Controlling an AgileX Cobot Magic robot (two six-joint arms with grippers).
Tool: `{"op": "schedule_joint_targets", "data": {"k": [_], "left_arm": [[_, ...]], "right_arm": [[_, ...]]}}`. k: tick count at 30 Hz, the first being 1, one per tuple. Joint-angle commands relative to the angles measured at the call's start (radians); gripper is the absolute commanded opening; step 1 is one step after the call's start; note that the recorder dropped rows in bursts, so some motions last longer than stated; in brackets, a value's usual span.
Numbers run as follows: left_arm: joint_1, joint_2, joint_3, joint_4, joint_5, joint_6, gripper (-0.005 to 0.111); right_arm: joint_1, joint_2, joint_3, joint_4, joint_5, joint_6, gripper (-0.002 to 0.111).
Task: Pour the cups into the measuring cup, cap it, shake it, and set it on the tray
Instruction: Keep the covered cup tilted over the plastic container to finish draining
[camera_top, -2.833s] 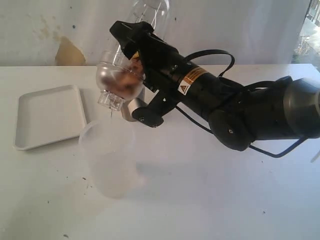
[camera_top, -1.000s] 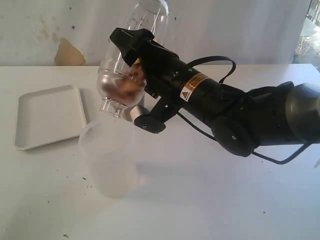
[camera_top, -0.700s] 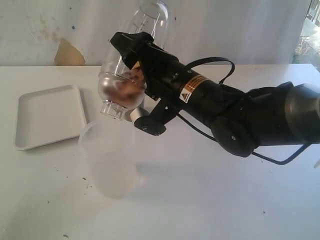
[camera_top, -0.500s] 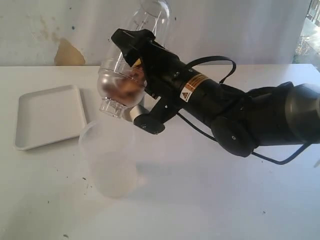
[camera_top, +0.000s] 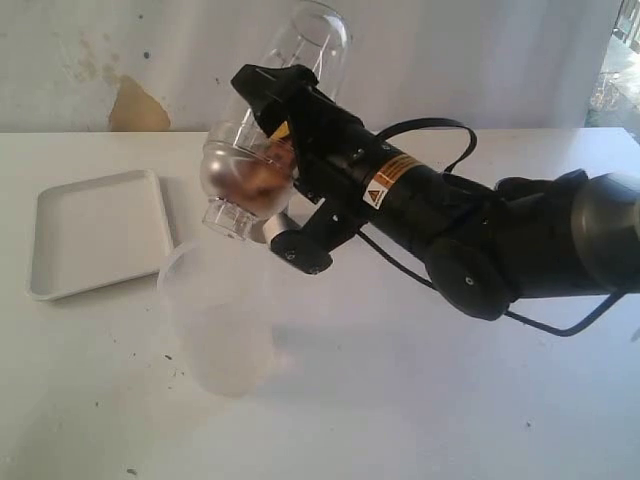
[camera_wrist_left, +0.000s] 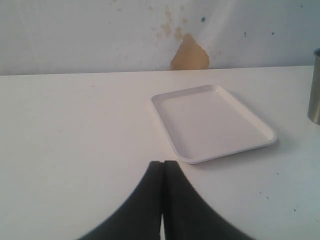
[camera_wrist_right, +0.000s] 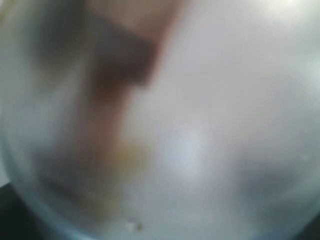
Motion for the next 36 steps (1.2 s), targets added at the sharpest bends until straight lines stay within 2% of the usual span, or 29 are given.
{"op": "schedule_joint_targets", "data": {"k": [1,8,12,15,27,31,34,36], "left_arm": [[0.0,-0.004,0.005,-0.005,-0.006,-0.002,0.0],[0.0,-0.004,0.005,-0.005,-0.006,-0.002,0.0],[0.0,-0.004,0.005,-0.005,-0.006,-0.002,0.0],[0.0,-0.004,0.005,-0.005,-0.006,-0.002,0.0],[0.0,-0.004,0.005,-0.005,-0.006,-0.002,0.0],[0.0,-0.004,0.005,-0.005,-0.006,-0.002,0.0],[0.0,-0.004,0.005,-0.005,-0.006,-0.002,0.0],[0.0,-0.004,0.005,-0.005,-0.006,-0.002,0.0]], "right_arm": [[-0.002,-0.013,0.002,0.017,-0.038,-0.006,0.0],[-0.002,-0.013,0.002,0.034,-0.079,0.003,0.0],[-0.002,-0.013,0.002,0.038,-0.061,0.004,0.0],[-0.002,-0.013,0.002,0.026,0.023,0.003,0.0],[-0.002,-0.013,0.002,0.042,0.031,-0.016,0.0],[-0.002,-0.013,0.002,0.043,0.024,0.039,0.0],[-0.002,-0.013,0.002,0.045,0.037,-0.01,0.0],[-0.002,-0.013,0.002,0.062,0.015,0.041,0.0]]}}
